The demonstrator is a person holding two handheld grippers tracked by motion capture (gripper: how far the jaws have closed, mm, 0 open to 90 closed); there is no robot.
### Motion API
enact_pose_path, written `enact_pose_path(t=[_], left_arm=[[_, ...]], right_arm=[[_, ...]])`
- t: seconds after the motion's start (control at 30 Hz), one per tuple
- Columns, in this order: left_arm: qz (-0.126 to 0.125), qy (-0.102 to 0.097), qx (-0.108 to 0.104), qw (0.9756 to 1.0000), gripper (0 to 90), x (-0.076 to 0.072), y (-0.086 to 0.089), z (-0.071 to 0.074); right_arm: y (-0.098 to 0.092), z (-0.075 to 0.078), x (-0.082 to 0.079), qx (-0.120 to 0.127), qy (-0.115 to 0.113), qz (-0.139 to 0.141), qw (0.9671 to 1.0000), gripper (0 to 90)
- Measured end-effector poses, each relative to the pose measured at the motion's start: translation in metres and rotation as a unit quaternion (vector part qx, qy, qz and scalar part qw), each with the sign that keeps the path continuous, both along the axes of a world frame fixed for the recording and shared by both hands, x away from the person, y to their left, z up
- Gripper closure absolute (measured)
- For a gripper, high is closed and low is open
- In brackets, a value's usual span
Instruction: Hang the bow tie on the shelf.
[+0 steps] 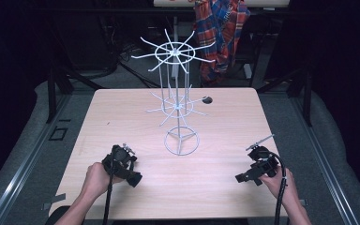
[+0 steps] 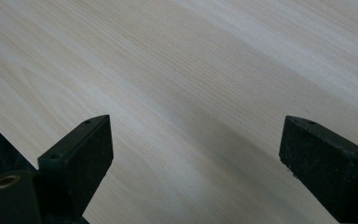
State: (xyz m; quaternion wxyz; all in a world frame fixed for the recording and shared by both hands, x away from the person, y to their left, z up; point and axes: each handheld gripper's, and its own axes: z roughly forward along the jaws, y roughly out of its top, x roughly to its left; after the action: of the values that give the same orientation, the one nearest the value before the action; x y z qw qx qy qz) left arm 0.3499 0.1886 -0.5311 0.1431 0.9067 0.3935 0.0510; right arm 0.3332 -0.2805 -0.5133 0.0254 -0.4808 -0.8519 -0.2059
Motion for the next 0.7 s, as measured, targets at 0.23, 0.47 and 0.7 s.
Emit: enact_pose_path(t=[0.23,0.47,0.7], left_arm=[[-0.003,-0.004,0.009,0.9999,71.5,-0.0001,0.002,-0.0007],[-0.01,-0.005,0.006,0.9999,82.7,-0.0009,0.0017,-0.0009],[-0.016,-0.005,0.0,0.9999,85.9,-0.0015,0.0023,0.0012]], right_arm=[[0.0008,-0.0008,-0.0008,0.002,-0.001,-0.007,1.0,9.5],[0.0002,-0.0003,-0.0003,0.0,0.002,0.0,1.0,9.5],[-0.0002,-0.0004,-0.0002,0.001,0.003,0.0,1.0,9.6]])
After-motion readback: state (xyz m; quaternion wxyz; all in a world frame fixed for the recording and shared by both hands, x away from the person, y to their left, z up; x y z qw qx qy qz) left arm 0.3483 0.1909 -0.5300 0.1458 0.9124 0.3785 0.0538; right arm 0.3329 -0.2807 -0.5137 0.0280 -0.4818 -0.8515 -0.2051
